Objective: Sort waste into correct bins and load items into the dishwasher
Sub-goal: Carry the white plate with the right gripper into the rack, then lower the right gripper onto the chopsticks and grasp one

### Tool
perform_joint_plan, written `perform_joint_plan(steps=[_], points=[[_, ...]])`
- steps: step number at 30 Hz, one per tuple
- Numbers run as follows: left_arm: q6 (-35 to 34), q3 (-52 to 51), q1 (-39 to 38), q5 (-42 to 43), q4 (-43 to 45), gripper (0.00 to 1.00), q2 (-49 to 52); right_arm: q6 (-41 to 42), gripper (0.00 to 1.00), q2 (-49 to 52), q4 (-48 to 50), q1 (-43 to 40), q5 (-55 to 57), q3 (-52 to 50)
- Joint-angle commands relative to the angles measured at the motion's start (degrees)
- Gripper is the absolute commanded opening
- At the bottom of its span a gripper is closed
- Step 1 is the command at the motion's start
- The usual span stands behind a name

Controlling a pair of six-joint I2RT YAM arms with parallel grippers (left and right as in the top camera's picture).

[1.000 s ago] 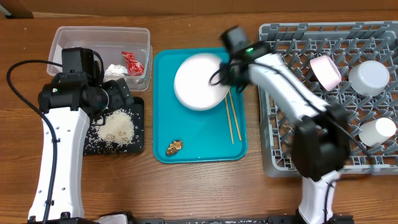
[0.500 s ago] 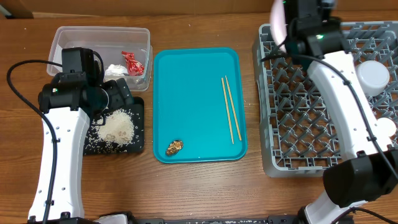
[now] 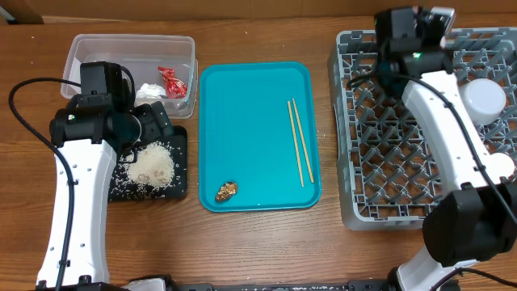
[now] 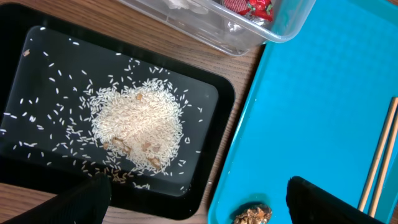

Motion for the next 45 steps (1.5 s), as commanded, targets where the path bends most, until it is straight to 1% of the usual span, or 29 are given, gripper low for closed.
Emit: perform_joint_plan(steps=[1,6,11,12,13,15,16,18,20,22,24,26,29,31,33,41,45], points=[[-0.15,0.42,0.11,-0.35,0.17,0.92,0.22,4.00,0.04,0.46,0.79,0.22,-2.75,-3.28],[-0.15,0.42,0.11,-0.35,0.17,0.92,0.22,4.72,0.04,0.44,-0.92,0.59,-11.76,-4.79],[-0.15,0.42,0.11,-0.33,0.15,0.91,0.22,4.70,0.04,0.26,-2.10,2.29,-13.25,-4.79],[-0.15,0.42,0.11,-0.33,0.15,0.91,0.22,4.70,0.06,0.00,-2.16,2.62,-13.25,-4.76],[-0.15,0.42,0.11,-0.33,0.15,0.91,0.22,4.70,0.17,-0.39,-2.16,2.91,-13.25,-4.76],[-0.15,0.42,0.11,-0.33,0.17,0.92,0.22,5.07,0.51,-1.75,-2.19,3.28,-13.46,-4.52],[-0.15,0.42,0.11,-0.33,0.15,0.92,0.22,5.16,0.60,-2.69,-2.21,3.41,-14.01,-4.17],[-0.15,0.42,0.11,-0.35,0.15,0.92,0.22,5.09,0.75,-5.22,-2.16,3.50,-16.63,-3.04],[-0.15,0.42,0.11,-0.35,0.17,0.92,0.22,5.09,0.85,-7.96,-2.05,3.50,-19.21,-1.79],[-0.15,0.42,0.11,-0.35,0.20,0.92,0.22,4.59,0.93,-10.73,-0.98,3.50,-23.19,-0.98],[-0.15,0.42,0.11,-0.35,0.22,0.92,0.22,2.91,0.94,-13.22,0.57,3.50,-30.03,-0.85],[-0.15,0.42,0.11,-0.35,0.39,0.92,0.22,-0.33,0.94,-14.73,1.44,3.50,-39.52,-0.85],[-0.17,0.42,0.11,-0.33,0.70,0.92,0.22,-4.46,0.93,-14.80,0.61,3.54,-55.60,-0.94],[-0.20,0.42,0.11,-0.31,0.83,0.92,0.22,-6.03,0.93,-13.97,-0.44,3.69,-62.29,-1.40],[-0.33,0.42,0.11,-0.33,0.83,0.92,0.22,-6.25,0.92,-12.81,-1.38,4.37,-64.67,-2.32],[-0.33,0.42,0.11,-0.33,0.81,0.92,0.22,-6.12,0.90,-4.31,-3.28,10.38,-64.65,-7.32],[-0.33,0.42,0.11,-0.33,0.76,0.92,0.22,-4.37,0.90,1.03,-3.48,14.23,-64.67,-8.79]])
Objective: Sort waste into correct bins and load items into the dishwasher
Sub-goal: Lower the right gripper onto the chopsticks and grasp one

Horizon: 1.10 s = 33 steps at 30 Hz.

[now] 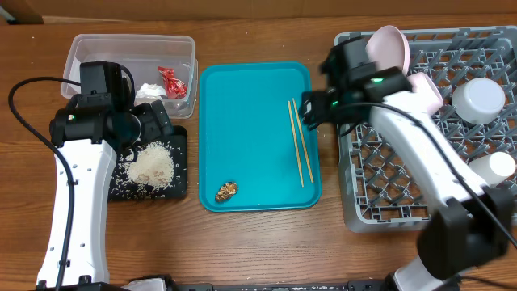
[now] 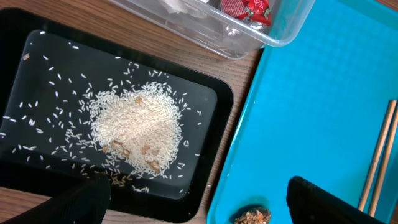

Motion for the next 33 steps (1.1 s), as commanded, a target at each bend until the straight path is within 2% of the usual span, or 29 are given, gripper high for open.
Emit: perform_joint_plan(steps=[1,8,16,33], points=[[-0.33,0.42,0.11,-0.33,0.11,0.92,0.22,0.68,0.90,3.41,0.00,3.04,-1.36,-1.20],[-0.33,0.42,0.11,-0.33,0.13,0.92,0.22,0.68,0.89,10.73,0.90,6.91,-1.27,-1.25],[-0.13,0.42,0.11,-0.35,0.09,0.93,0.22,1.11,0.86,16.11,1.18,7.28,-1.33,-1.25],[-0.15,0.42,0.11,-0.35,-0.02,0.92,0.22,1.14,0.82,16.41,0.79,7.82,-1.33,-1.25]])
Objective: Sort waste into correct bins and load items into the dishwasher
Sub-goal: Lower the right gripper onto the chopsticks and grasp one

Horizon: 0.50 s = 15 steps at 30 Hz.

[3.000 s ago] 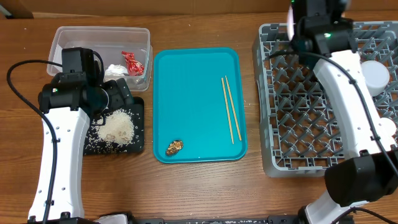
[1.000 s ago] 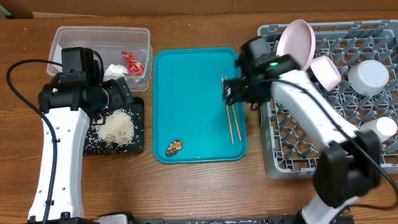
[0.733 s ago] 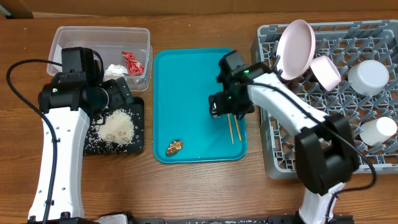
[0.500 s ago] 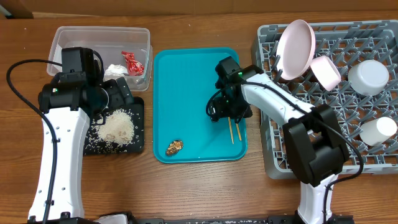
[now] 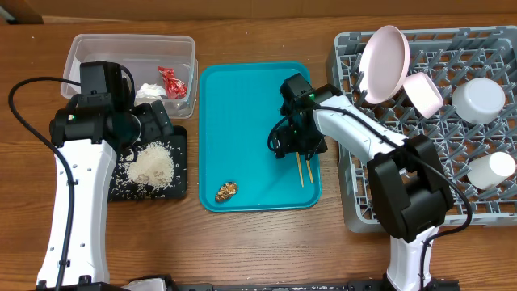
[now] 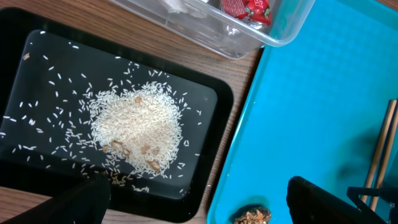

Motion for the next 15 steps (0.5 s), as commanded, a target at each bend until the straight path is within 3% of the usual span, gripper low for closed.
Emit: perform_joint_plan(steps=[1,15], points=[[-0.15,0.42,0.11,-0.35,0.02,0.92,0.22,0.48,0.82,0.92,-0.24,0.48,-0.46,-0.17],[-0.15,0.42,0.11,-0.35,0.02,0.92,0.22,1.73,0.82,0.92,-0.28,1.57,-0.46,-0.17]])
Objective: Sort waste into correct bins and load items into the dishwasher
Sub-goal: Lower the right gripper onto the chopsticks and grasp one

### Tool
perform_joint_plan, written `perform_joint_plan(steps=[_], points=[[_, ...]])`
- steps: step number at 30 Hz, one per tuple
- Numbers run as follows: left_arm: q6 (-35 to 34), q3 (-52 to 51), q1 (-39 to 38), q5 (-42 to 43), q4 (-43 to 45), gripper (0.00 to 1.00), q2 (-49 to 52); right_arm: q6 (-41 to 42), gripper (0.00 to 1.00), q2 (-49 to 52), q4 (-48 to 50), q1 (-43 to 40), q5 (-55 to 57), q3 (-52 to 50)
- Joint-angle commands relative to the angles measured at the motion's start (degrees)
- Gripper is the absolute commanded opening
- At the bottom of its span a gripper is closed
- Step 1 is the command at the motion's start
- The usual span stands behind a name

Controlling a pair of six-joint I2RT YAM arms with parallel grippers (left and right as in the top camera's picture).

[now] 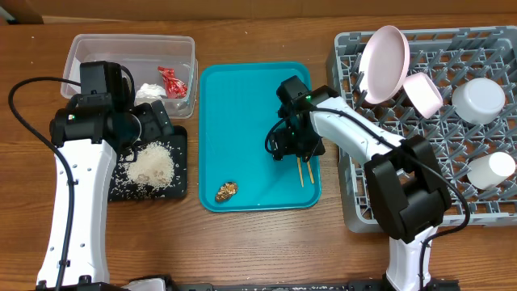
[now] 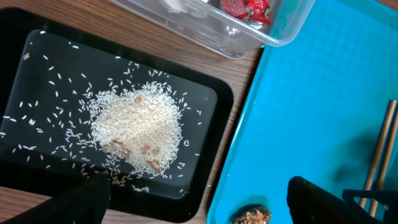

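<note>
Two wooden chopsticks point(image 1: 305, 171) lie on the right side of the teal tray point(image 1: 242, 97); they also show at the edge of the left wrist view as chopsticks point(image 2: 380, 152). My right gripper point(image 1: 289, 149) is down on their middle, and its own body hides how the jaws stand. A brown food scrap point(image 1: 226, 191) sits at the tray's front left, also seen as the scrap point(image 2: 252, 216). My left gripper point(image 2: 198, 200) hangs open and empty over the black tray of rice point(image 2: 134, 127).
A clear bin point(image 1: 97, 48) at the back left holds a red wrapper point(image 1: 171, 81) and white tissue. The grey dish rack point(image 1: 404, 186) on the right carries a pink plate point(image 1: 382, 52), a pink bowl point(image 1: 423, 93) and two white cups point(image 1: 480, 101).
My right gripper has shifted slightly left at the middle of the chopsticks. The left arm, the scrap and the chopsticks are where they were.
My right gripper was at the rack's back left corner. Then the pink plate stood in the rack and the gripper was over the tray's right edge. After that it was down on the chopsticks, where it stays. The left arm has held still throughout.
</note>
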Motion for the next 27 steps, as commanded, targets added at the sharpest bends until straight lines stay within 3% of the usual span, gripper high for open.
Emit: perform_joint_plan(steps=[1,27], points=[[-0.15,0.42,0.11,-0.35,0.00,0.92,0.22,0.31,0.82,0.81,0.22,0.55,-0.35,-0.17],[-0.13,0.42,0.11,-0.35,-0.22,0.92,0.22,1.60,0.78,5.66,-1.22,3.50,3.54,-0.28]])
